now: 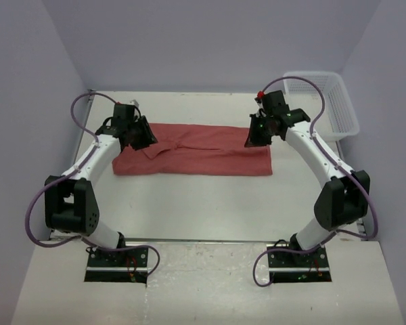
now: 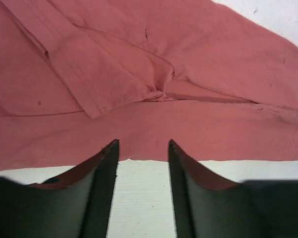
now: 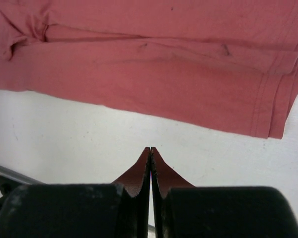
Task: Fold and stack the t-shirts
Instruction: Fold the other side of the tshirt into a rectangle
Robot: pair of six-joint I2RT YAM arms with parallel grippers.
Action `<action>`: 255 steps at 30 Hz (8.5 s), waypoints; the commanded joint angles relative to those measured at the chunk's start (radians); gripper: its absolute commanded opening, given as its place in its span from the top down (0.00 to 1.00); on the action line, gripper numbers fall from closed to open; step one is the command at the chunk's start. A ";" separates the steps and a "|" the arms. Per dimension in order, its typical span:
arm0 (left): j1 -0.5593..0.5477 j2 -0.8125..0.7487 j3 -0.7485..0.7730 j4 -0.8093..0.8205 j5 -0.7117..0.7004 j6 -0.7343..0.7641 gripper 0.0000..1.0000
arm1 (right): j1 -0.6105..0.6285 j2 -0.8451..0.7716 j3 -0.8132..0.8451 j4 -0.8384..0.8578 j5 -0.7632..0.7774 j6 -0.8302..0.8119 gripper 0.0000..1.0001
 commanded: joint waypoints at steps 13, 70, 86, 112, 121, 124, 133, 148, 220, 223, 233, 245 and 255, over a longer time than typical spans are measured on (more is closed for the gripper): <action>-0.065 0.175 -0.008 0.053 0.007 -0.062 1.00 | 0.011 0.449 0.311 -0.095 -0.045 -0.016 1.00; -0.056 0.323 0.245 0.013 -0.213 -0.005 1.00 | 0.031 0.285 0.110 0.042 -0.154 -0.006 1.00; -0.040 0.581 0.359 0.375 0.068 0.182 0.42 | 0.087 0.253 0.117 0.016 -0.156 -0.032 1.00; -0.108 0.346 0.223 0.257 0.005 0.075 1.00 | 0.182 0.264 0.131 -0.042 0.024 0.014 1.00; -0.109 0.407 0.280 0.177 -0.124 0.076 1.00 | 0.179 0.241 0.097 -0.025 0.013 0.006 1.00; -0.109 0.424 0.282 0.170 -0.156 0.079 1.00 | 0.181 0.247 0.096 -0.022 0.002 0.006 1.00; -0.109 0.462 0.271 0.116 -0.256 0.062 1.00 | 0.179 0.294 0.117 -0.045 0.044 0.029 1.00; -0.109 0.610 0.326 0.298 0.005 0.081 1.00 | 0.172 0.319 0.156 -0.076 0.054 0.021 1.00; -0.109 0.028 0.013 0.214 -0.124 0.033 1.00 | -0.212 0.773 0.677 -0.453 0.268 -0.020 1.00; -0.109 0.002 0.013 0.202 -0.124 0.033 1.00 | -0.213 0.820 0.743 -0.521 0.243 -0.043 0.99; -0.109 -0.026 0.010 0.203 -0.116 0.035 1.00 | -0.212 0.548 0.380 -0.188 0.364 -0.011 1.00; -0.111 -0.013 -0.020 0.225 -0.115 0.024 1.00 | -0.209 0.348 0.251 -0.030 0.317 -0.048 1.00; -0.111 0.040 0.001 0.225 -0.119 0.015 1.00 | -0.146 0.460 0.337 -0.101 0.157 0.004 1.00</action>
